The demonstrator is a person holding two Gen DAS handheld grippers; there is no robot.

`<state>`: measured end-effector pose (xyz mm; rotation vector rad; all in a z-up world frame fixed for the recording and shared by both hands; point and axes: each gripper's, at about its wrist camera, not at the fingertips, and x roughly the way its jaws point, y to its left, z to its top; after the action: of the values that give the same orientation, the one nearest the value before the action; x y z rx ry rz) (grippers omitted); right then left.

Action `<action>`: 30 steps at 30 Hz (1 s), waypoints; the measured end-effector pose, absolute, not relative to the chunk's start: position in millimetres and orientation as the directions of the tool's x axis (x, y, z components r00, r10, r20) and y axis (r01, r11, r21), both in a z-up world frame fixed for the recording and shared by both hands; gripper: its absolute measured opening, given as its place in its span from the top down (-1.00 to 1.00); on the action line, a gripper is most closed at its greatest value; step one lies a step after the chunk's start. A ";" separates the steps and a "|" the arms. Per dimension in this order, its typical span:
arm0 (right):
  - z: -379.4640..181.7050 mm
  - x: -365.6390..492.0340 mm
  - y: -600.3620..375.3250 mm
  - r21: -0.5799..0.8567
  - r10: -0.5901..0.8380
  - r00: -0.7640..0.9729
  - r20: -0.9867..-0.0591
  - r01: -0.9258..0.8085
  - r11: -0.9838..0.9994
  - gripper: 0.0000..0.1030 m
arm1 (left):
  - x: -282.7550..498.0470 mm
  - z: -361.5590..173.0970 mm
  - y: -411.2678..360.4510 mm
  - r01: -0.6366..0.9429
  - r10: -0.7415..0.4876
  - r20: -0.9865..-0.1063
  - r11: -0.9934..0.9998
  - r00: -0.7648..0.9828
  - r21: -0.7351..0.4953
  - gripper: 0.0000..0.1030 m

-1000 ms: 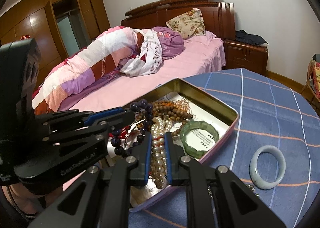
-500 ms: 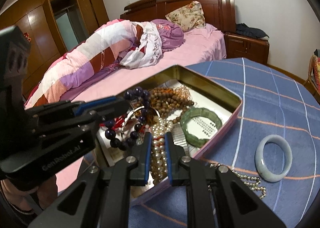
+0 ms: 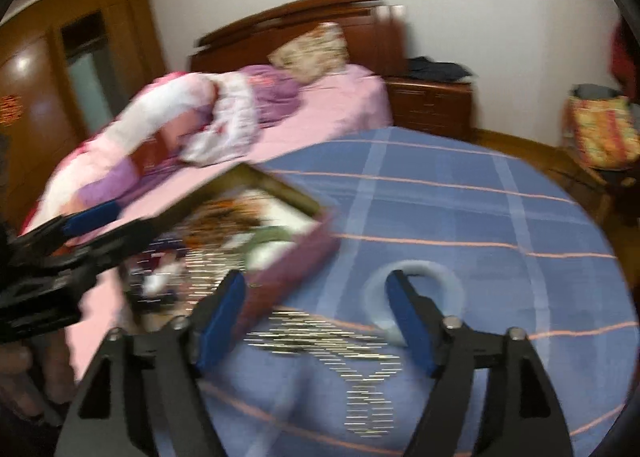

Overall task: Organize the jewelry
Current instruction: 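Open left tool to drop the purple bracelet while right tool releases the pearls into the tin, then grasp the pale jade bangle with right tool while left tool grasps the gold chain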

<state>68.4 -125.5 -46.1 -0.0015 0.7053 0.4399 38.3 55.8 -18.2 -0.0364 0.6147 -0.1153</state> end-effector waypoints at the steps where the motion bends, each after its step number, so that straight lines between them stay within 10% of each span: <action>1: -47.8 72.0 -131.3 0.141 0.371 0.678 -0.634 -0.371 0.918 -0.60 | 39.3 -20.1 49.2 0.102 -0.120 -0.578 0.993 0.807 -0.064 -0.61; 30: -87.5 97.6 -169.5 0.074 0.224 0.621 -0.751 -0.258 0.963 -0.52 | 37.6 -37.8 -12.9 0.190 -0.159 -0.636 0.982 0.755 -0.019 -0.61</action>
<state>97.6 -169.5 -87.5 -0.0420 0.8572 0.2768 37.6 -12.9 -37.8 0.0475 0.6898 -0.1906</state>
